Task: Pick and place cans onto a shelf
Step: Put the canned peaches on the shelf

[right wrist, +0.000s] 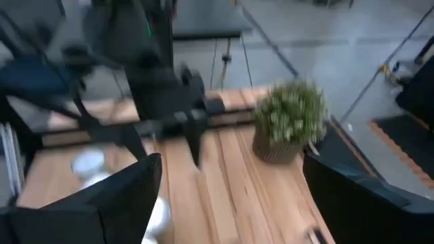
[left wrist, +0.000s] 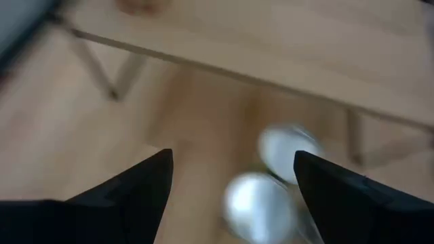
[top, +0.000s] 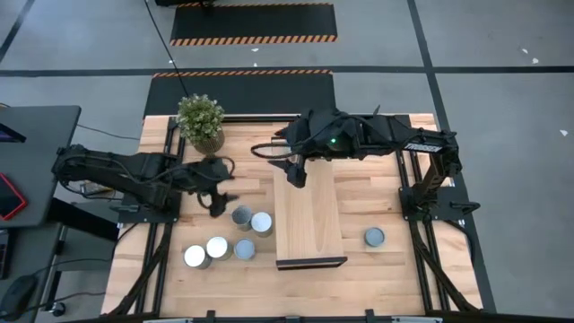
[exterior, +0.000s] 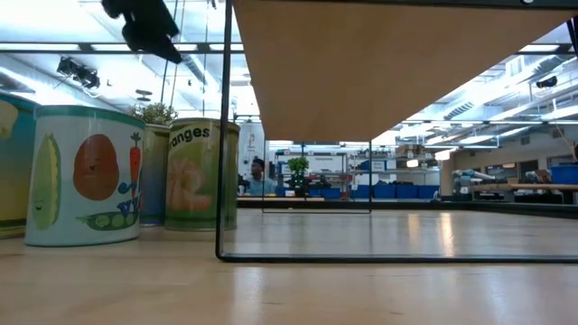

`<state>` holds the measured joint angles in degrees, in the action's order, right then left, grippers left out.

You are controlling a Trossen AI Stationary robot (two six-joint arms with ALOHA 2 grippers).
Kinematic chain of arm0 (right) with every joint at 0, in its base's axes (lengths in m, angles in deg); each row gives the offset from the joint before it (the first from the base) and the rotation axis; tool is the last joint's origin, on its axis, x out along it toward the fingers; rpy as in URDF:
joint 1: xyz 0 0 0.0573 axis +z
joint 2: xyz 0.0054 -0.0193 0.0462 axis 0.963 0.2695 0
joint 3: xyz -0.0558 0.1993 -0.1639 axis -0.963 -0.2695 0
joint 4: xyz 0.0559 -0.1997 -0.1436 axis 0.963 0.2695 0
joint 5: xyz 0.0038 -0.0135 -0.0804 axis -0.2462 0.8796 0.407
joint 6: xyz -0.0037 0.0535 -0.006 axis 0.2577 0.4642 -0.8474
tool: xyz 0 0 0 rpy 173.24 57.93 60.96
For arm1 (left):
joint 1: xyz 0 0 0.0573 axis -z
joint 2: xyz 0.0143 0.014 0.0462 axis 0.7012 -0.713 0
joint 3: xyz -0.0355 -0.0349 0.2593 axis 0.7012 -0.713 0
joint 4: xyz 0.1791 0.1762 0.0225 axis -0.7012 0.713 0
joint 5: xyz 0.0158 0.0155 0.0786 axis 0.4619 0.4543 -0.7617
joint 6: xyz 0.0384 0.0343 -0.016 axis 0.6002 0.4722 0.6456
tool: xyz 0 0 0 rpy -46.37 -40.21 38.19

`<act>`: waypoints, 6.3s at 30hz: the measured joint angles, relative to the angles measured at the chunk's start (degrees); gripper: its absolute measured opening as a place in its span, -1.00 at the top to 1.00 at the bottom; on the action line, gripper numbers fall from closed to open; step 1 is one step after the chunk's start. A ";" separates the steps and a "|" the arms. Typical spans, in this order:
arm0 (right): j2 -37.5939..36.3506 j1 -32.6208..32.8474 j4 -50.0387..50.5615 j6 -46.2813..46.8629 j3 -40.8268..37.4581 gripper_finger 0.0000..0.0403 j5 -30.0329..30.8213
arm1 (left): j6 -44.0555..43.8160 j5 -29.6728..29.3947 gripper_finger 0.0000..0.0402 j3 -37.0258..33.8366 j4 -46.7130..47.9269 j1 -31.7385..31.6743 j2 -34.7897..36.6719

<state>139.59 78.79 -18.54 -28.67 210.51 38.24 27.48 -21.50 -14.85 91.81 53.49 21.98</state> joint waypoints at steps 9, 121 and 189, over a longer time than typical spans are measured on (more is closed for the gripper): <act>0.00 0.01 -13.90 -0.01 0.00 -0.82 -0.04 | -10.80 -4.00 -0.56 -0.03 -3.38 -1.07 1.92; -0.28 1.12 -16.61 4.97 0.02 -0.82 -5.53 | 15.66 9.28 -0.97 -22.53 -24.64 4.79 -9.79; -15.81 15.38 41.64 50.38 -17.61 -0.81 6.60 | 19.64 14.85 -0.53 31.06 -10.08 -6.77 -39.13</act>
<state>123.78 94.17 23.10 21.72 192.89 44.84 47.12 -6.65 16.21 81.73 46.72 -17.14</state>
